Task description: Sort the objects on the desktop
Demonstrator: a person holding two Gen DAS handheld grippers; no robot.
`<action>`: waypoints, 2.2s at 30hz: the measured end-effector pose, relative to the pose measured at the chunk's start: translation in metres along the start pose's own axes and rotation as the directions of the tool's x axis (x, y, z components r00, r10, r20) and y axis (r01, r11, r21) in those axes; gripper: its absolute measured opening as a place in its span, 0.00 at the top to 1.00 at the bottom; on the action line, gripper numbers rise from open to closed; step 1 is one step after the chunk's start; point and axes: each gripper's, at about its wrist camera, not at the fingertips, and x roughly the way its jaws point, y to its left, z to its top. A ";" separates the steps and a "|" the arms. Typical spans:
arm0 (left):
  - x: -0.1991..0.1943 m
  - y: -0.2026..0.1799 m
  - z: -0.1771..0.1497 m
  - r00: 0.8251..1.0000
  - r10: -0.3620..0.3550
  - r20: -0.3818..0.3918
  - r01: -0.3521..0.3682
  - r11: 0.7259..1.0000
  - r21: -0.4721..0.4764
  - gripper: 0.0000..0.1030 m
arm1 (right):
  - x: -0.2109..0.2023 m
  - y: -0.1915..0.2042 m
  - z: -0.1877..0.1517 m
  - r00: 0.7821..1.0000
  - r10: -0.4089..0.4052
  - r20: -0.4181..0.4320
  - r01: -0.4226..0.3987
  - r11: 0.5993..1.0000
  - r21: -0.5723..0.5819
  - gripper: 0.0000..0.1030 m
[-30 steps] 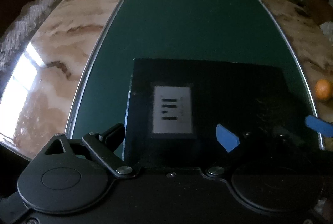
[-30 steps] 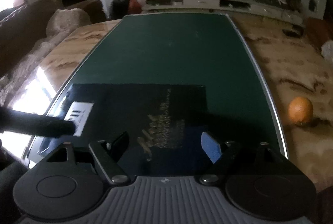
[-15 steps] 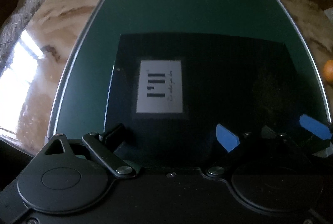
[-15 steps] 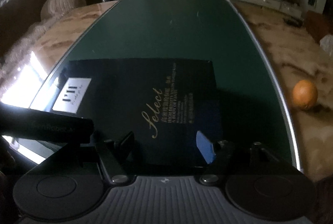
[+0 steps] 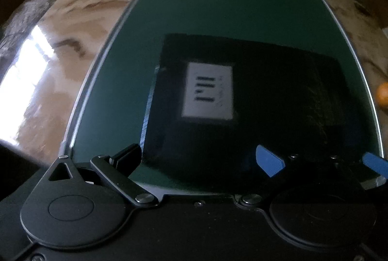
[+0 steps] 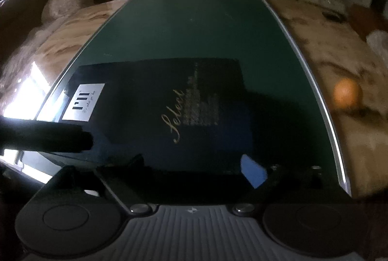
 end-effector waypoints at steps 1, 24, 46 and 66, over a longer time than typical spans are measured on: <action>-0.005 0.003 -0.004 1.000 0.010 0.004 -0.010 1.000 -0.001 0.00 | -0.006 -0.001 -0.002 1.000 0.000 0.008 0.000 1.000 0.011 0.01; -0.092 -0.002 -0.076 0.995 0.020 0.094 -0.032 0.991 0.128 0.00 | -0.114 0.021 -0.037 0.996 -0.087 0.028 0.086 0.996 0.032 0.00; -0.100 -0.008 -0.074 0.995 0.028 0.097 -0.042 0.990 0.138 0.00 | -0.129 0.019 -0.030 0.997 -0.073 0.020 0.072 0.996 0.057 0.00; -0.096 -0.005 -0.072 0.996 0.049 0.079 -0.060 0.989 0.134 0.00 | -0.122 0.018 -0.031 0.999 -0.052 -0.004 0.052 0.996 0.065 0.00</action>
